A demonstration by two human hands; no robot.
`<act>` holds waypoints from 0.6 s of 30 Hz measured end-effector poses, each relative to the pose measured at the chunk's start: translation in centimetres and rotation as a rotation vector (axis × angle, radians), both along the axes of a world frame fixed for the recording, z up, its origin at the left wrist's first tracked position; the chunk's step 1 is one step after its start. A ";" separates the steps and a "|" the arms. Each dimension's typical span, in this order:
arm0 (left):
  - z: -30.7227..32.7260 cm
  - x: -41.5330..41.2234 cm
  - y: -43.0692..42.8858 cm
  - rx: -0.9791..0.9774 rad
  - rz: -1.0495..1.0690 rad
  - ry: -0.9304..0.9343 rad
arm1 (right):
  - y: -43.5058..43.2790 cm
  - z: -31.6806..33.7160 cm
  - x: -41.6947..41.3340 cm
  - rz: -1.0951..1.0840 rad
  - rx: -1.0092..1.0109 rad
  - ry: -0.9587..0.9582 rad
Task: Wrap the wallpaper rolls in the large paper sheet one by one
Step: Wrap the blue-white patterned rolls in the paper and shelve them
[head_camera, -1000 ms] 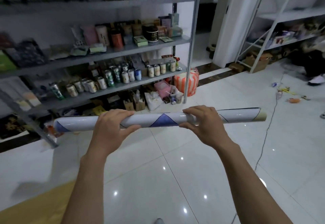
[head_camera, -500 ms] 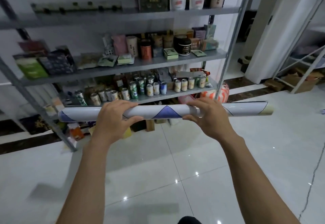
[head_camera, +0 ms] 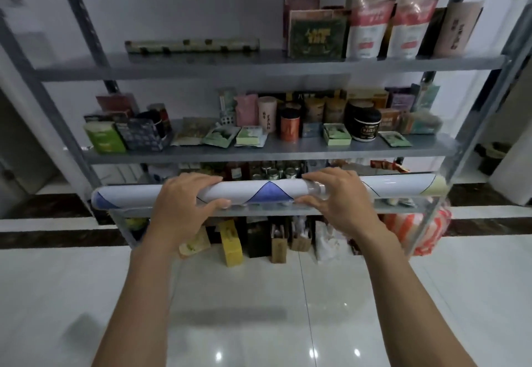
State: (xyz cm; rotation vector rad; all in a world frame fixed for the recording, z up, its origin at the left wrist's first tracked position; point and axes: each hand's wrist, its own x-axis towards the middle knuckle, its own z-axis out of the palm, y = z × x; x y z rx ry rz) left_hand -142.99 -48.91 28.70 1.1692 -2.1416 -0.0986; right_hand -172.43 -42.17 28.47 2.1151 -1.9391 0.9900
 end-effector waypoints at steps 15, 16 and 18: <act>3.3 7.5 -24.1 -0.073 0.049 0.028 | -25.4 3.4 7.4 0.050 -0.094 -0.011; 3.8 8.2 -25.9 -0.091 0.041 0.025 | -27.0 3.8 8.1 0.046 -0.100 -0.024; 5.1 9.3 -29.1 -0.138 0.035 0.002 | -30.0 4.9 9.4 0.036 -0.117 -0.051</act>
